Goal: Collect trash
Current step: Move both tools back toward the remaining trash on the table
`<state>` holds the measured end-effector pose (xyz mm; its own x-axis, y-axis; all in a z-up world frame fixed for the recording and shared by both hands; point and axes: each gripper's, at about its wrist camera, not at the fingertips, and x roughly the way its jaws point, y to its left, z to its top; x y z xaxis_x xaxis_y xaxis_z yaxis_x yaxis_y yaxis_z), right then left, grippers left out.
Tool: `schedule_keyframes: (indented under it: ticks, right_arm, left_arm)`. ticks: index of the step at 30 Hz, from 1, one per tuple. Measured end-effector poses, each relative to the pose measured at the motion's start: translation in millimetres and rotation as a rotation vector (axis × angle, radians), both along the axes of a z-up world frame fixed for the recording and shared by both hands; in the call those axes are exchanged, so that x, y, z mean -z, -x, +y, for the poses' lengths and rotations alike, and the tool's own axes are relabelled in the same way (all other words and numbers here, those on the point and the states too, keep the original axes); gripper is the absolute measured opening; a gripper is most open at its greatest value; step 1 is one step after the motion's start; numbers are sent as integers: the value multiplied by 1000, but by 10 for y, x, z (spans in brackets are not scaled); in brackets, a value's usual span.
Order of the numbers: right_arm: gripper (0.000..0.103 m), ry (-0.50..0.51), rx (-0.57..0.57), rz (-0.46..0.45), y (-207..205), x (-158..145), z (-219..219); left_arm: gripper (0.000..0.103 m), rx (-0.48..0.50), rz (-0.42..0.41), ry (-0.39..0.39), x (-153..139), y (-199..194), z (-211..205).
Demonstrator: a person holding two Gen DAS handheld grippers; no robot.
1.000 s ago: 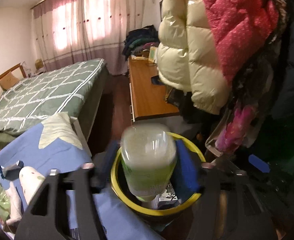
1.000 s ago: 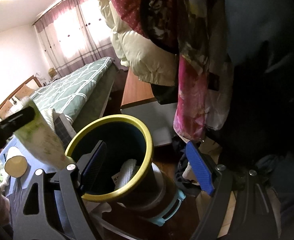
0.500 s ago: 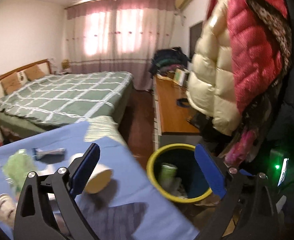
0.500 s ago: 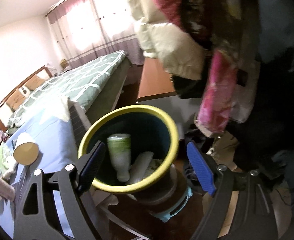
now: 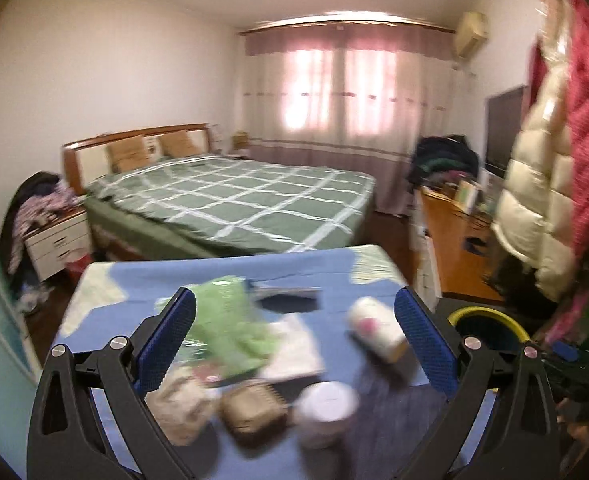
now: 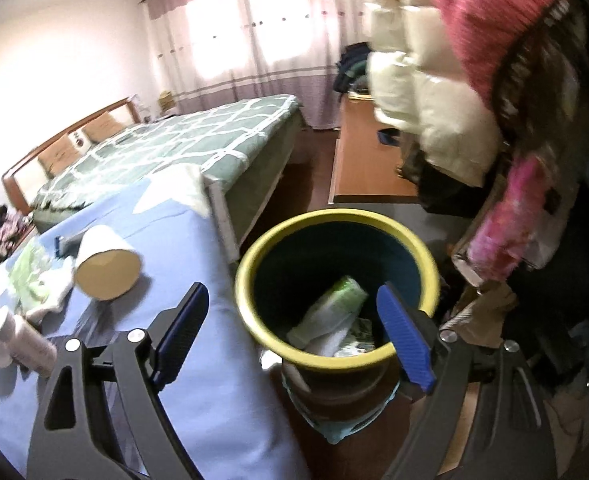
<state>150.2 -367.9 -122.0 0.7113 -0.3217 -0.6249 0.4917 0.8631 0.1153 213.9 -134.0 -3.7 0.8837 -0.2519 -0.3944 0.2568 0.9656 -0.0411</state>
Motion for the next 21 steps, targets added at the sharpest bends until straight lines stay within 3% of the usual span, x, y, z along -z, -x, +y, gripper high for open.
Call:
schedule_keyframes:
  ticks: [12,21]
  right_arm:
    - [82,33,-310,22,-554,-111,1220]
    - [82,41,-524,11,-742,-133,2040]
  left_arm:
    - [98,-372,-25,-4,337,-262,1453]
    - [98,-482,71,95,720,-407,2023]
